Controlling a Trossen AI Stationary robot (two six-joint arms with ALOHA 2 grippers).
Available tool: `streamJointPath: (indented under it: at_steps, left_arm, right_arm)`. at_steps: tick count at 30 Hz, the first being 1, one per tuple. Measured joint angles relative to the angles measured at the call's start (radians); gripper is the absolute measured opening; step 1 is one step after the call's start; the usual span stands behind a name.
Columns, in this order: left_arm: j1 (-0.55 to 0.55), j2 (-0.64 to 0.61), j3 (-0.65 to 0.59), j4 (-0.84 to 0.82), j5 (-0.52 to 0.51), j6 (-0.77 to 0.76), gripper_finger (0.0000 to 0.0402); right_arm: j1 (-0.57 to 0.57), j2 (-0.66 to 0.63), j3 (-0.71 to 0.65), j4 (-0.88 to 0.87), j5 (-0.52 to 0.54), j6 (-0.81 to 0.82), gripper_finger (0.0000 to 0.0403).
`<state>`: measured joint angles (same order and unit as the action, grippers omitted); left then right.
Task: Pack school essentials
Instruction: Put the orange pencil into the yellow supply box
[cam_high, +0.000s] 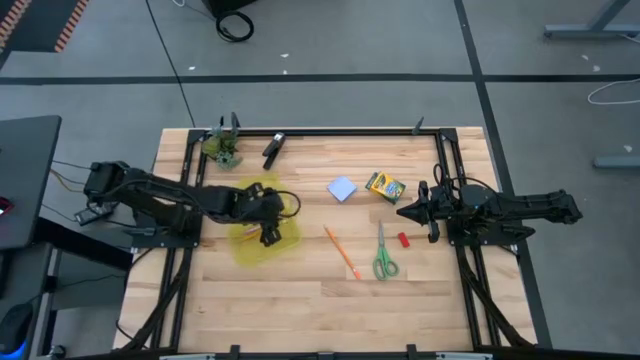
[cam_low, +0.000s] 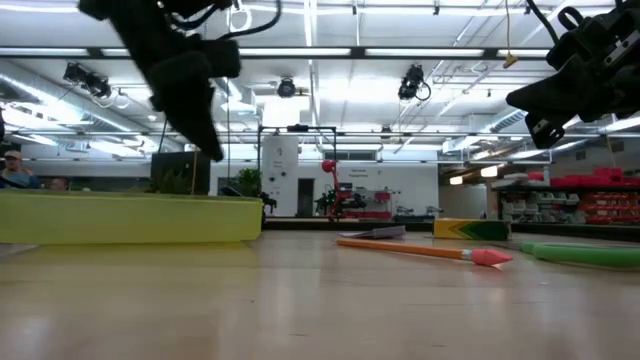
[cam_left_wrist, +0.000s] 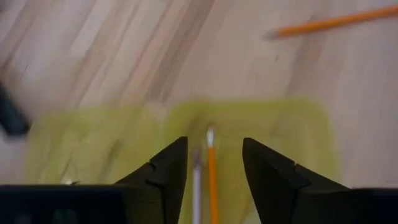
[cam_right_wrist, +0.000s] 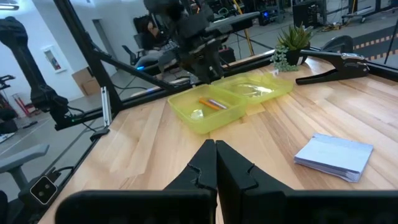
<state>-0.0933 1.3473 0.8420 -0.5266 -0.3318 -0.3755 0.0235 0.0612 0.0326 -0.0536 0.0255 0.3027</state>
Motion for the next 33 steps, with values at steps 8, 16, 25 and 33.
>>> streamJointPath:
  at_steps: [8,16,25,33]
  left_arm:
    - [0.105,0.145,0.134,0.088,0.161,0.253,0.0138]
    - [0.161,0.327,0.252,0.183,0.357,0.406,0.0141]
    - [0.154,0.534,0.331,0.382,0.579,0.545,0.0140]
    - [0.142,0.708,0.449,0.411,0.663,0.599,0.0134]
  right_arm:
    - [0.000,0.000,0.000,0.000,0.000,0.000,0.0007]
    - [0.000,0.000,0.000,0.000,0.000,0.000,0.0007]
    - [0.000,0.000,0.000,0.000,0.000,0.000,0.0006]
    - [0.000,0.001,0.000,0.000,0.000,0.000,0.0006]
